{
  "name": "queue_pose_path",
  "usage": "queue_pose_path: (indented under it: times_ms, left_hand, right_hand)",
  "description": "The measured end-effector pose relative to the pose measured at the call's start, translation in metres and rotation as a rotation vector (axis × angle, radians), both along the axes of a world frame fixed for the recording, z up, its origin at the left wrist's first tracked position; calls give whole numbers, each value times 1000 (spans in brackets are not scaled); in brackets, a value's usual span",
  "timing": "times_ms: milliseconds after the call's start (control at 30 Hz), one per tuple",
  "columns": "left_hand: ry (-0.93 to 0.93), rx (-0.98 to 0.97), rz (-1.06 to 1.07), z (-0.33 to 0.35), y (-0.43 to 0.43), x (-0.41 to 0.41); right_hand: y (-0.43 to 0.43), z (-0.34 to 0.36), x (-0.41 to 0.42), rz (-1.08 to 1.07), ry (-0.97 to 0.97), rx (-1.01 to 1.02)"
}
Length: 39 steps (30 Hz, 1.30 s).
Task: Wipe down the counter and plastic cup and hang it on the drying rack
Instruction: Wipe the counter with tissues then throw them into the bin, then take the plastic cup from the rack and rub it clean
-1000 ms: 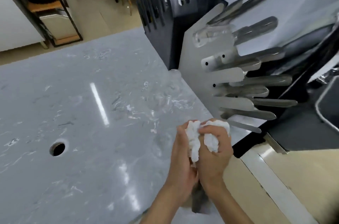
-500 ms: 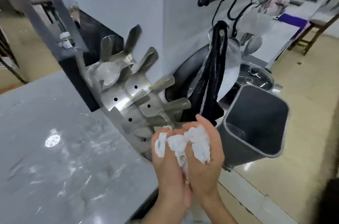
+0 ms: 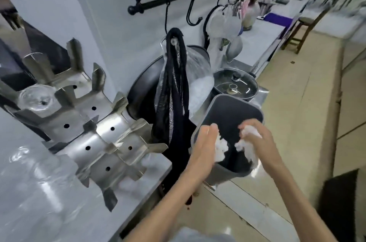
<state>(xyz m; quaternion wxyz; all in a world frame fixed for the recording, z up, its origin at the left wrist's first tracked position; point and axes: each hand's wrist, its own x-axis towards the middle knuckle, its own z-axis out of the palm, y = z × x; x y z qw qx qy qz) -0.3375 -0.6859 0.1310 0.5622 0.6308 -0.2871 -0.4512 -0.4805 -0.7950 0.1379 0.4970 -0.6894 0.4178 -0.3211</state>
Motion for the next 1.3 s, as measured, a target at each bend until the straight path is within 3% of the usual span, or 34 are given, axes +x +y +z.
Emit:
queue_pose_path:
  times_ms: [133, 267, 400, 567, 700, 800, 1033, 1200, 1300]
  left_hand:
    - [-352, 164, -257, -18, -59, -1]
    - [-851, 414, -601, -49, -77, 10]
    - [-968, 462, -642, -63, -79, 17]
    - [-1130, 389, -599, -59, -85, 10]
    - [-1008, 428, -715, -45, -85, 15]
    - [-881, 325, -692, -16, -71, 23]
    - [-849, 38, -244, 51, 38, 61]
    - [-753, 3, 118, 53, 167, 92]
    - [-735, 100, 376, 38, 247, 104]
  right_hand:
    - [-74, -25, 17, 174, 325, 139]
    - [-100, -54, 38, 303, 644, -23]
    - [-105, -75, 43, 322, 864, -112]
    - [-105, -79, 39, 318, 790, -81]
    - [-108, -70, 36, 396, 918, -153]
    - [-106, -45, 35, 398, 864, -199]
    - [-17, 30, 53, 327, 331, -238]
    - [70, 57, 89, 546, 112, -118]
    - [117, 49, 121, 664, 49, -13]
